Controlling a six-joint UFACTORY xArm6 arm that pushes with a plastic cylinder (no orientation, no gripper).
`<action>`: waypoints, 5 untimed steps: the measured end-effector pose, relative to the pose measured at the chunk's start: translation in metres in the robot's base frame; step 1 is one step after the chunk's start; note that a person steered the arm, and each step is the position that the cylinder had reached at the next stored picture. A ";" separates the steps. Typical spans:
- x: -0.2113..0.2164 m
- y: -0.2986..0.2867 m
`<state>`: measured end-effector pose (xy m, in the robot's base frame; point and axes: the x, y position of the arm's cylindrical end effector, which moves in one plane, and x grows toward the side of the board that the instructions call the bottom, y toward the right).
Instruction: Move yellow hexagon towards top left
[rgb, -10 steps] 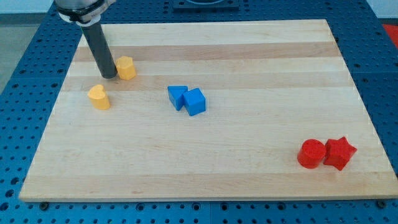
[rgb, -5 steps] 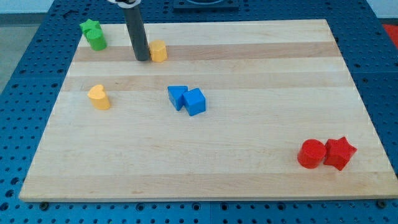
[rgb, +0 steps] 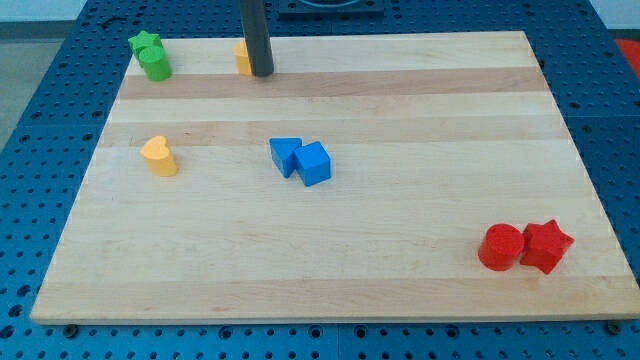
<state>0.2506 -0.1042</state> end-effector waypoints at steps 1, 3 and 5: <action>-0.029 -0.012; -0.032 -0.010; -0.038 -0.046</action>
